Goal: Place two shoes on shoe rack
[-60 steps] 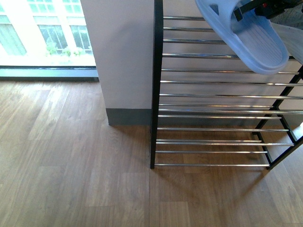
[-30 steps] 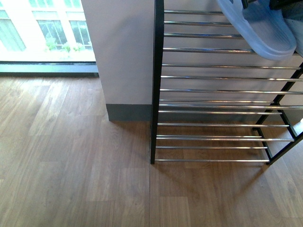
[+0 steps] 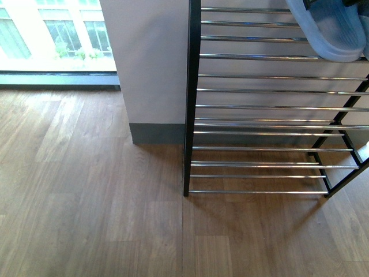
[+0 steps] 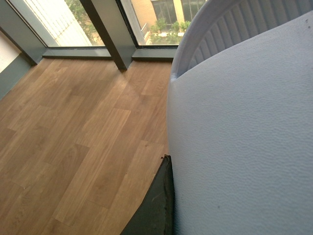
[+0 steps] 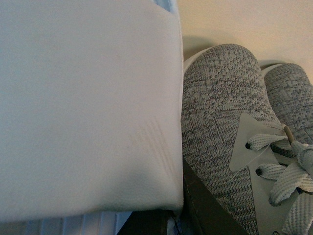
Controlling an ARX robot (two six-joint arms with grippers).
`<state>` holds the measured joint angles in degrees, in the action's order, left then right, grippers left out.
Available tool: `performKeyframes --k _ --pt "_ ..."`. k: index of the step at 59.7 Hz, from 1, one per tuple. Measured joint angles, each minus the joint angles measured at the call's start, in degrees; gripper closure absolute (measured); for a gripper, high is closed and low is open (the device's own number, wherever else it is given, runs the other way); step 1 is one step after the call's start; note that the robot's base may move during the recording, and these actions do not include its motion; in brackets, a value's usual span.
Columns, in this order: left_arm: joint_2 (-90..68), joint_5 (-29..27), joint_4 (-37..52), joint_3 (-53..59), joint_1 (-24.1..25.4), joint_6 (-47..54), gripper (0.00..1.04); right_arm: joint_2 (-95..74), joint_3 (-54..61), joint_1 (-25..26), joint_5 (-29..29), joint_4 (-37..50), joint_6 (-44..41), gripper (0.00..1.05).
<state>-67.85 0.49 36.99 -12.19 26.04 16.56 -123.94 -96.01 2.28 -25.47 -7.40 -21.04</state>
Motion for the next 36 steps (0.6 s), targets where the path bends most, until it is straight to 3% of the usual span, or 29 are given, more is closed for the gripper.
performKeyframes --k 36 --pt "0.0 -0.02 0.0 0.0 0.0 0.0 1.03 0.9 -0.02 0.35 2.34 -4.09 -2.64 1.03"
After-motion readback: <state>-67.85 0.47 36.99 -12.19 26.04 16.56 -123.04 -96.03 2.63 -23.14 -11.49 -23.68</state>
